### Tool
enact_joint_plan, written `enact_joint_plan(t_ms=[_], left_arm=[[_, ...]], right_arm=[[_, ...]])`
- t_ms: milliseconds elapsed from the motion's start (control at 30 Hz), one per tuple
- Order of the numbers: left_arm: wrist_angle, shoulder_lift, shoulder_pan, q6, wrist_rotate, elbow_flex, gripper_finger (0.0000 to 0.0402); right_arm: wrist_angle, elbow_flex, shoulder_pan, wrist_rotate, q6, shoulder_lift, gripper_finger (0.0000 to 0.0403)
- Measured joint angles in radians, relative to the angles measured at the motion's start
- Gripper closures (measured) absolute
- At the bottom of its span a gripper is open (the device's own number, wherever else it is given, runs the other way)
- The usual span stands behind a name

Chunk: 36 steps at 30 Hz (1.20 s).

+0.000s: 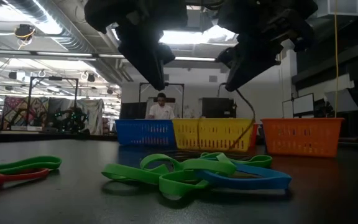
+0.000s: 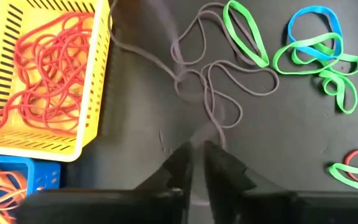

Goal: Sort rubber bands into baskets
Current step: Put the violet rubber band into the pink basket

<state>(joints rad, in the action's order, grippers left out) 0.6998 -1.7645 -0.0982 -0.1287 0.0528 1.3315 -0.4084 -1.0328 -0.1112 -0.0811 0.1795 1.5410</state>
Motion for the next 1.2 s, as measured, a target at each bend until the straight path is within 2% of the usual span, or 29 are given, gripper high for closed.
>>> enact_joint_plan(t_ms=[100,267,367,667,833,1133,1200], left_arm=[[0.0,0.0,0.0,0.003,-0.001,0.0,0.0395],[0.0,0.0,0.0,0.014,-0.001,0.0,0.0395],[-0.001,0.0,0.0,0.011,-0.001,0.0,0.0399],[0.001,0.0,-0.002,0.01,0.002,0.0,0.0398],[0.001,0.0,-0.001,-0.007,0.002,0.0,0.0393],[0.0,0.0,-0.001,-0.008,0.002,0.0,0.0395],[0.0,0.0,-0.001,-0.008,0.002,0.0,0.0393]], right_arm=[[0.02,-0.001,0.0,0.033,0.0,0.0,0.0402],[-0.035,-0.068,0.01,0.124,0.015,0.0,0.0402],[-0.124,-0.134,0.032,0.154,0.063,0.0,0.0402],[-0.387,-0.285,0.165,0.297,0.147,-0.001,0.0402],[-0.443,-0.314,0.268,0.384,0.175,-0.001,0.0402],[-0.424,-0.317,0.481,0.402,0.2,-0.001,0.0402],[-0.424,-0.317,0.521,0.366,0.2,-0.001,0.0402]])
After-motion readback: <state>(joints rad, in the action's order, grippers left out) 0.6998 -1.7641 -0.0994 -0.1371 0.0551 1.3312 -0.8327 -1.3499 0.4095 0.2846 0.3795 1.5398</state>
